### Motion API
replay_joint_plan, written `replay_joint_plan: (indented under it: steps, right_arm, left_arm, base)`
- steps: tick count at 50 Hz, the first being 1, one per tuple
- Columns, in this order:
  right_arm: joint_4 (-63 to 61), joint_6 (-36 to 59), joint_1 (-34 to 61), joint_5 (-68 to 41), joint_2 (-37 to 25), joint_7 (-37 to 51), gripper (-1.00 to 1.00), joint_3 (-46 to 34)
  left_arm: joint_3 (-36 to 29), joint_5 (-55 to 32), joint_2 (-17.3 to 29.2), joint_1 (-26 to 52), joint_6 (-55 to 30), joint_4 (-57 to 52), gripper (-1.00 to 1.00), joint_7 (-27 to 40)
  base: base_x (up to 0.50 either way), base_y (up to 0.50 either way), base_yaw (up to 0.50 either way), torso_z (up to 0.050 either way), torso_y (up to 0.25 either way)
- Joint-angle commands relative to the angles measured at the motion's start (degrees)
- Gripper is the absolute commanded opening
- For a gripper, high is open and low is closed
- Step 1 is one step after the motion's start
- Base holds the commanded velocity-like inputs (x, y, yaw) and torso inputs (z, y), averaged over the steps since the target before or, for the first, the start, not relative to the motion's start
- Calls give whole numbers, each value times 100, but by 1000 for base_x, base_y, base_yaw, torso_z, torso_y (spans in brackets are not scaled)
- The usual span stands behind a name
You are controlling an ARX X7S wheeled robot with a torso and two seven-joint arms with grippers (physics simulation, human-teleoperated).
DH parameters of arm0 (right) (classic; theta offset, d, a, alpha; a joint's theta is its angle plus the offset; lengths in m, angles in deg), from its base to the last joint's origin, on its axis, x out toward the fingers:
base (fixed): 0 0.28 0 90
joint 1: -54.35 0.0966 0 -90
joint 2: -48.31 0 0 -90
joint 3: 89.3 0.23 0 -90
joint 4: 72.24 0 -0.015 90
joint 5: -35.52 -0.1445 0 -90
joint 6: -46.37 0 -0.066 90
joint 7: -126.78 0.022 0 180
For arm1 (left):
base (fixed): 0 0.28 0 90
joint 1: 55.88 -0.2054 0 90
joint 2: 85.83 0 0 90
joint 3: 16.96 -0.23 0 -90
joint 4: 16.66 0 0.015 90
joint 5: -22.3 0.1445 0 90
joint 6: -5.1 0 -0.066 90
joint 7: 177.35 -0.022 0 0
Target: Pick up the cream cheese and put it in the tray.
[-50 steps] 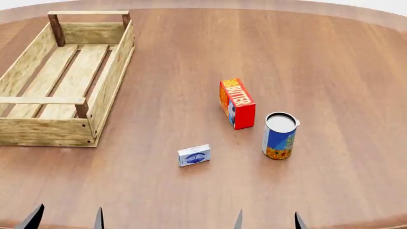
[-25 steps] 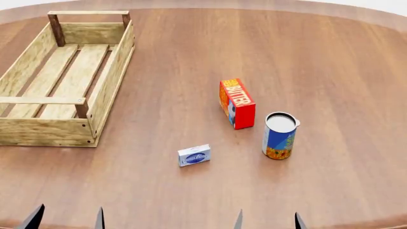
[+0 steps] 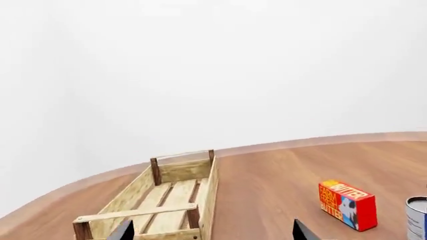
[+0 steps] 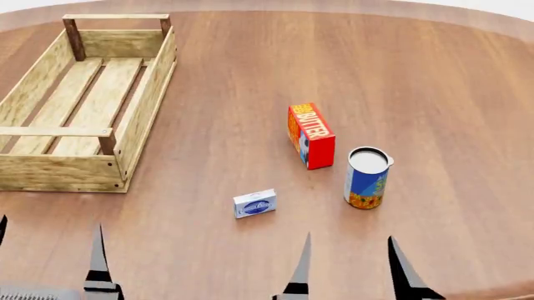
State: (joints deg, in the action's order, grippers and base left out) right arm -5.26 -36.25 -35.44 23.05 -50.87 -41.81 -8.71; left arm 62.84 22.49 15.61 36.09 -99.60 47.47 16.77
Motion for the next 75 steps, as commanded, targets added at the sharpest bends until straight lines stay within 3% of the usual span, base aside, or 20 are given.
replay_joint_plan:
  steps: [1,12,21,23,25,27,31,33,36,40,44,53,57,60,70,75]
  right_arm:
    - [-823,634,243,-7,-47,90,100,37]
    - [-2824,1875,546,-268,-275,470,100,47]
    - [-3622,2689,1015,-631,-254,790,100,75]
    - [-3694,2529,1200,-1173,-659,1338,100,-32]
    - [-3695,2083,1407,-1685,-1422,2218,100,-491]
    - [-3695,1550,1615,-1941,-2187,3018,100,-1140]
    - [-3693,863,2119,-2251,-3019,3974,100,-1953]
    - [-3694,514,2408,-2243,-3364,4353,100,-2481]
    - [-3694,182,2630,-2146,-3463,4422,100,-2883]
    - [-3696,-767,3627,-2073,-4362,5537,100,-4343]
    - [-3692,-1087,4397,-2073,-4633,6077,100,-5297]
    - [-3612,-1036,4725,-2132,-4503,6158,100,-5667]
    - [-3613,-1003,4765,-2132,-4468,6166,100,-5717]
    - [-3680,-983,4854,-2131,-4474,6231,100,-5779]
    - [-3664,-1131,5298,-2079,-4519,6464,100,-6309]
    - [-3659,-1136,5380,-2066,-4501,6490,100,-6416]
  left_arm:
    - [262,202,53,327,-743,-922,100,5]
    - [243,487,166,586,-1958,-2642,100,55]
    - [70,777,187,926,-2789,-3402,100,-17]
    - [99,1448,-258,843,-2664,-3411,100,-594]
    - [375,2346,-1107,746,-2358,-3411,100,-1664]
    - [337,2457,-1139,672,-2256,-3411,100,-1690]
    - [370,2550,-1139,632,-2244,-3411,100,-1662]
    - [586,2418,-1141,575,-2136,-3412,100,-1459]
    - [638,2986,-1143,535,-2119,-3412,100,-1185]
    - [1043,3060,-1143,285,-1727,-3412,100,-787]
    - [1454,2861,-1144,5,-1402,-3412,100,-237]
    - [2701,2119,-1144,-1030,-448,-3412,100,1932]
    - [2958,1859,-1144,-1381,-157,-3412,100,2425]
    - [3141,1859,-1144,-1760,161,-3412,100,3150]
    - [3738,1189,-1143,-2848,932,-3412,100,4382]
    - [3541,1425,-1143,-2556,693,-3412,100,4207]
  base:
    - [0,0,0,0,0]
    - [0,0,0,0,0]
    - [0,0,0,0,0]
    - [0,0,0,0,0]
    - [0,0,0,0,0]
    - [0,0,0,0,0]
    - [0,0,0,0,0]
    - [0,0,0,0,0]
    - [0,0,0,0,0]
    - [0,0,0,0,0]
    - [0,0,0,0,0]
    - [0,0,0,0,0]
    - [0,0,0,0,0]
    - [0,0,0,0,0]
    - [0,0,0,0,0]
    - [0,0,0,0,0]
